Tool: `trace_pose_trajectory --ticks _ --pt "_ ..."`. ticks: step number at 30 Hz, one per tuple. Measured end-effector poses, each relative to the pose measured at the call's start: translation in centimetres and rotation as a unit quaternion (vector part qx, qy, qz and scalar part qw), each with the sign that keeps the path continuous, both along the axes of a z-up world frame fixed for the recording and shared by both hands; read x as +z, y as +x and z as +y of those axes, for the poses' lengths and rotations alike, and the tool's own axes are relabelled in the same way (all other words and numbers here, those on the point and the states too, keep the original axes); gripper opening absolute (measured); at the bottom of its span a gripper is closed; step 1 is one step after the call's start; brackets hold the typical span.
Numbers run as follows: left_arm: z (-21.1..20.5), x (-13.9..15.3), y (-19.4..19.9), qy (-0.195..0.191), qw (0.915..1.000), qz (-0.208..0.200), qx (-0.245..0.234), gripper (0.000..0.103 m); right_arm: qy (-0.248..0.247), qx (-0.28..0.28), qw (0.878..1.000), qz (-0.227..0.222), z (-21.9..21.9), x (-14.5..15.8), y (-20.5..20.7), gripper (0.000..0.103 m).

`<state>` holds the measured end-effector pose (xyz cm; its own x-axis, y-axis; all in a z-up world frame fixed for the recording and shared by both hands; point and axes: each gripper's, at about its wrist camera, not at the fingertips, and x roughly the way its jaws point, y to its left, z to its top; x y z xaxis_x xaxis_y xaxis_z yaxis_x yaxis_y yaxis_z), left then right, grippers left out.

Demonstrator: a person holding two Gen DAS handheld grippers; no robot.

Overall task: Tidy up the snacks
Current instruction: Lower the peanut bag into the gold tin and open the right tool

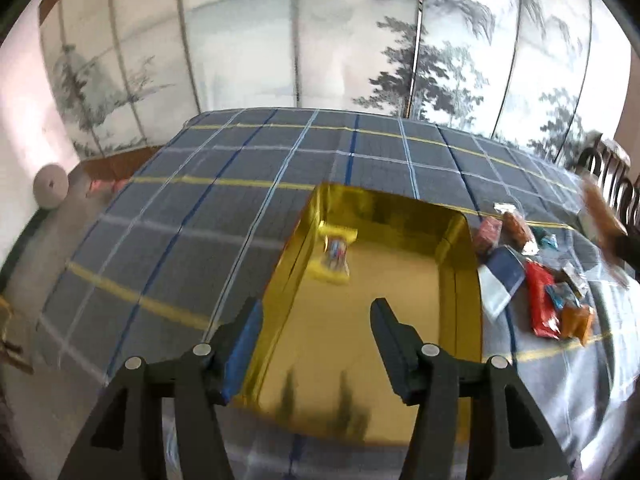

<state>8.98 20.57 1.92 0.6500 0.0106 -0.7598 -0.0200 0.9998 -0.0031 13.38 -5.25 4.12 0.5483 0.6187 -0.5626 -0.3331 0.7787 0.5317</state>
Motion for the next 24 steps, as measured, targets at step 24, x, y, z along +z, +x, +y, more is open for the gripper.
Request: trace_pose_trajectory --ticks 24 --pt "0.0 -1.4 -6.8 -0.023 0.9992 0.011 -0.03 0.058 -0.022 0.029 0.999 0.032 10.5 -5.1 6.8 0.053"
